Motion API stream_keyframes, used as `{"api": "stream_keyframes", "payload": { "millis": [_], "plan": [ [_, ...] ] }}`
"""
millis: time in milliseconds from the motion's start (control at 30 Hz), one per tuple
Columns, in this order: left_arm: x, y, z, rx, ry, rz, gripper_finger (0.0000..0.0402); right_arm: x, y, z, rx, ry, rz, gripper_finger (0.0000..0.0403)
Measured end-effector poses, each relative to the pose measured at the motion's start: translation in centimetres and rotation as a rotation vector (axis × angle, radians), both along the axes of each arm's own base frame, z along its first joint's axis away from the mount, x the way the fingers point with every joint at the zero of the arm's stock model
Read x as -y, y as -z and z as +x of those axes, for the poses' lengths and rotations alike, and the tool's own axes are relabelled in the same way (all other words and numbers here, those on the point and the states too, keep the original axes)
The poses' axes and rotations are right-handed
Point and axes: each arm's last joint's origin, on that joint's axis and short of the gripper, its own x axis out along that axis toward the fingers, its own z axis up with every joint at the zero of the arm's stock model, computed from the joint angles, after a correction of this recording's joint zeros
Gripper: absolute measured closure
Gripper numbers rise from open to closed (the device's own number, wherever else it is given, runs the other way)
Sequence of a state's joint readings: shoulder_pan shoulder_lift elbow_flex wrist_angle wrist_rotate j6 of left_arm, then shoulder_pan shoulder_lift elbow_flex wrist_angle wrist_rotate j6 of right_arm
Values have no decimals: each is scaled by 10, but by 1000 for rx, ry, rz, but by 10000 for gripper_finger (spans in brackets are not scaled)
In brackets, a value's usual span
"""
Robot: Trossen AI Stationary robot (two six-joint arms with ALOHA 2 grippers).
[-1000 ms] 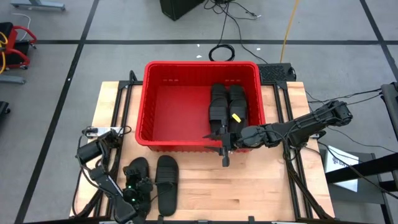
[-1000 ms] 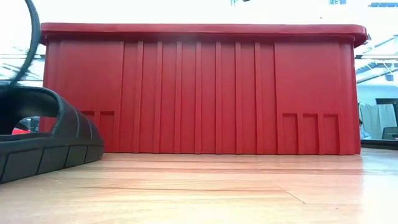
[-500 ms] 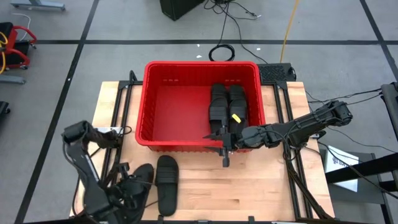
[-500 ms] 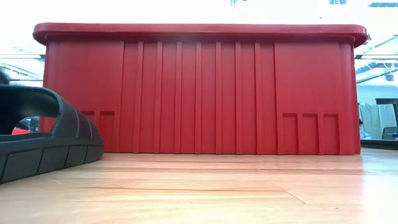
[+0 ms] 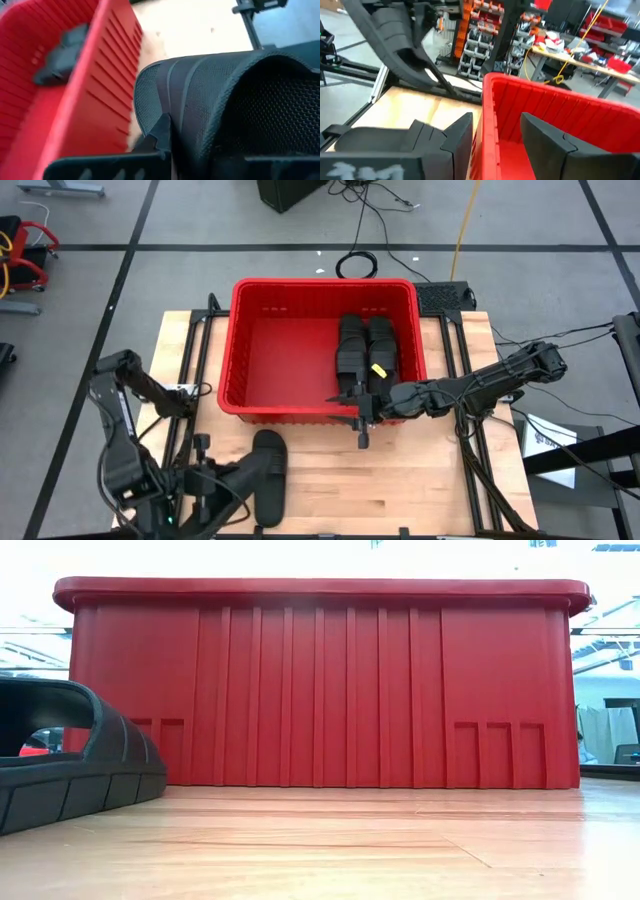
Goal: Pick and place slides into bin
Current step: Put the black slide into the red bin
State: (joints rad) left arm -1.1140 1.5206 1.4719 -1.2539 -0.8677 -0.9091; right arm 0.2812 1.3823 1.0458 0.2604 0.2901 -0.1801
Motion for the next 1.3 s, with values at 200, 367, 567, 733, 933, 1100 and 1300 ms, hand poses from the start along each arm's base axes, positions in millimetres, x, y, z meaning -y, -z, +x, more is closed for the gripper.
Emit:
{"api": "stream_keyframes", "payload": {
  "millis": [200, 367, 567, 733, 933, 1100, 1300],
  "plan": [
    [-34, -28, 5, 85, -6, 51, 380, 0, -6, -2, 43, -5, -40, 248],
    [-64, -51, 14, 156, -22, 99, 380, 7, -19, -12, 79, 129, -45, 248],
    [-102, -72, 29, 196, -54, 181, 380, 16, -36, -30, 102, 254, -131, 248],
    [-135, -86, 39, 207, -105, 258, 380, 25, -52, -47, 130, 333, -162, 248],
    [-179, -98, 56, 199, -144, 284, 380, 45, -62, -67, 109, 389, -175, 248],
    [-222, -104, 71, 205, -139, 271, 380, 67, -61, -73, 48, 470, -204, 248],
    [-279, -101, 86, 194, -187, 242, 380, 93, -59, -73, 12, 575, -226, 248]
  ]
}}
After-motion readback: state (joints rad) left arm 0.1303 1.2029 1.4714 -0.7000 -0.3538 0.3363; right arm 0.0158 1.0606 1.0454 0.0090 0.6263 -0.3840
